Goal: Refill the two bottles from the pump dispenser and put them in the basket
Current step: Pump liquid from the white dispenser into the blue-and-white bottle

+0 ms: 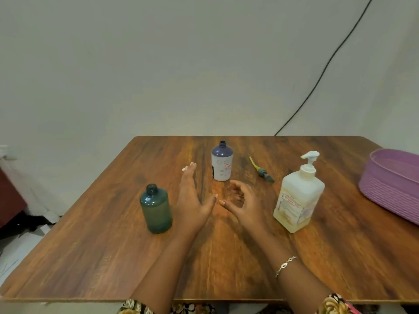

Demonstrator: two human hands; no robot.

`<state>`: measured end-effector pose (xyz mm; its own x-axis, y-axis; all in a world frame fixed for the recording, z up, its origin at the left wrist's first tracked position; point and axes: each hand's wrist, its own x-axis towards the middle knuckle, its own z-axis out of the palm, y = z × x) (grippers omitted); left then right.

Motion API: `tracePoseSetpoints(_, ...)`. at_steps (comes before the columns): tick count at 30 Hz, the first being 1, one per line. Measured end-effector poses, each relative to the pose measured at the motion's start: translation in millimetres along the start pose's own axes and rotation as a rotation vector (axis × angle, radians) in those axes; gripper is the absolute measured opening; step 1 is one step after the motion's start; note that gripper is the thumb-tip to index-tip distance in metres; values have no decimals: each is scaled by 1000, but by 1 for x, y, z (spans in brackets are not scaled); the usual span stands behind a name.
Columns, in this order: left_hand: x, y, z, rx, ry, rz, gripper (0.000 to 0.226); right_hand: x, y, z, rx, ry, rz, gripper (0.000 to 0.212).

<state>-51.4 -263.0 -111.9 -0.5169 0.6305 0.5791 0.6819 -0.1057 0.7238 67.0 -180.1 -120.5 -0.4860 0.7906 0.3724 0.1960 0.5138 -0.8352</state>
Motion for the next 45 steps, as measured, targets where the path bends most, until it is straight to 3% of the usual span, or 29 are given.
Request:
tracePoseSetpoints(13,71,-31,53,-38,-300,-428,100,90,17,-11,15,31,211,69)
tracePoseSetpoints(18,88,-38,64,-84,-339,-463,97,112,20,-1,17,-41,317,78)
tracePoseSetpoints(21,97,-39,68,-120,-337,-456,82,119,19,-1,-38,-98,346,68)
tracePoseSetpoints(27,112,-53,75,-180,-368,-509,79,123,11,6,12,-139,332,64)
tracePoseSetpoints(36,114,-50,85,-240,-267,-434,59,117,-4,-5,57,-66,265,59)
tracePoseSetpoints(45,98,-16,87,-325,-68,-466,69,87,-21,-7,189,107,255,48)
